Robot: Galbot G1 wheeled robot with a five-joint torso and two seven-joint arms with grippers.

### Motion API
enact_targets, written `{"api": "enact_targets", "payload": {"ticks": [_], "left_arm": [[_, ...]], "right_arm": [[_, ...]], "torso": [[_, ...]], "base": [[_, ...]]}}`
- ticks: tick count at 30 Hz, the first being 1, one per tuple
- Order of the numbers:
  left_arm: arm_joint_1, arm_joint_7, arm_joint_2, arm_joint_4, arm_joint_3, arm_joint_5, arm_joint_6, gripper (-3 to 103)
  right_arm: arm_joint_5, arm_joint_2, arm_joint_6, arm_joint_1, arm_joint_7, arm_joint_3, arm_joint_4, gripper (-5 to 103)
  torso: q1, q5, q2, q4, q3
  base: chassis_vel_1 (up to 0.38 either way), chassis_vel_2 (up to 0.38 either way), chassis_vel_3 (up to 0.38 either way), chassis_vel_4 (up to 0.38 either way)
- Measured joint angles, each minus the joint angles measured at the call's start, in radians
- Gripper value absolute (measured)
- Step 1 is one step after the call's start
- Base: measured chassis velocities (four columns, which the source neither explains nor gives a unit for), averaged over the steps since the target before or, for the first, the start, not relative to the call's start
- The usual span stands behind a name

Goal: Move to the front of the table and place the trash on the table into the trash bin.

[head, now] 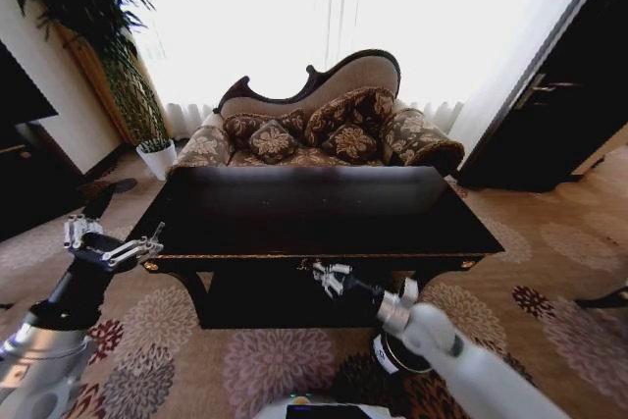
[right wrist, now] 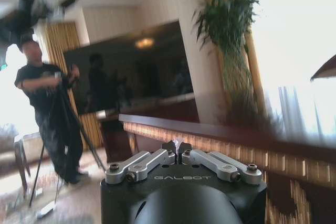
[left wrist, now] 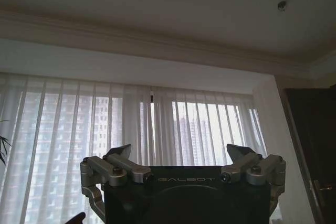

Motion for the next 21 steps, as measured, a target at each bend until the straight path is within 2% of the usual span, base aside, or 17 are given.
{"api": "enact_targets", "payload": {"ticks": [5,8,10,16,17,19,21], "left_arm": [[-0.006,0.0,0.0,0.0,0.014,0.003,0.0,100],[-0.009,0.0,0.001,0.0,0.021,0.006,-0.001,100],[-0.009,0.0,0.003,0.0,0.019,0.005,-0.002,100],[-0.01,-0.001,0.016,0.0,-0.004,-0.007,-0.008,100],[-0.01,-0.001,0.016,0.0,-0.004,-0.007,-0.008,100],[-0.01,-0.001,0.013,0.0,-0.003,-0.007,-0.009,100],[-0.009,-0.001,0.006,0.0,0.003,-0.003,-0.009,100]], "right_arm": [[-0.09,0.04,0.057,-0.052,-0.032,-0.013,-0.117,1],[-0.143,0.076,0.066,-0.008,-0.016,-0.048,-0.285,1],[-0.15,0.083,0.063,0.008,-0.003,-0.056,-0.322,1],[-0.195,0.12,-0.008,0.087,0.122,-0.091,-0.494,1],[-0.195,0.12,-0.008,0.087,0.122,-0.091,-0.494,1],[-0.245,0.135,-0.046,0.108,0.187,-0.094,-0.541,1],[-0.311,0.145,-0.111,0.118,0.284,-0.095,-0.572,1]], "torso": [[0.0,0.0003,0.0,-0.0001,0.0],[0.0,0.0003,0.0,0.0001,0.0],[0.0,0.0001,0.0,0.0,0.0],[0.0,0.0002,0.0,0.0001,0.0],[0.0,0.0002,0.0,0.0001,0.0],[0.0,0.0002,0.0,0.0002,0.0],[0.0,0.0003,0.0,0.0,0.0]], "base": [[0.0,0.0,0.0,0.0],[0.0,0.0,0.0,0.0],[0.0,0.0,0.0,0.0],[0.0,0.0,0.0,0.0],[0.0,0.0,0.0,0.0],[0.0,0.0,0.0,0.0],[0.0,0.0,0.0,0.0]]}}
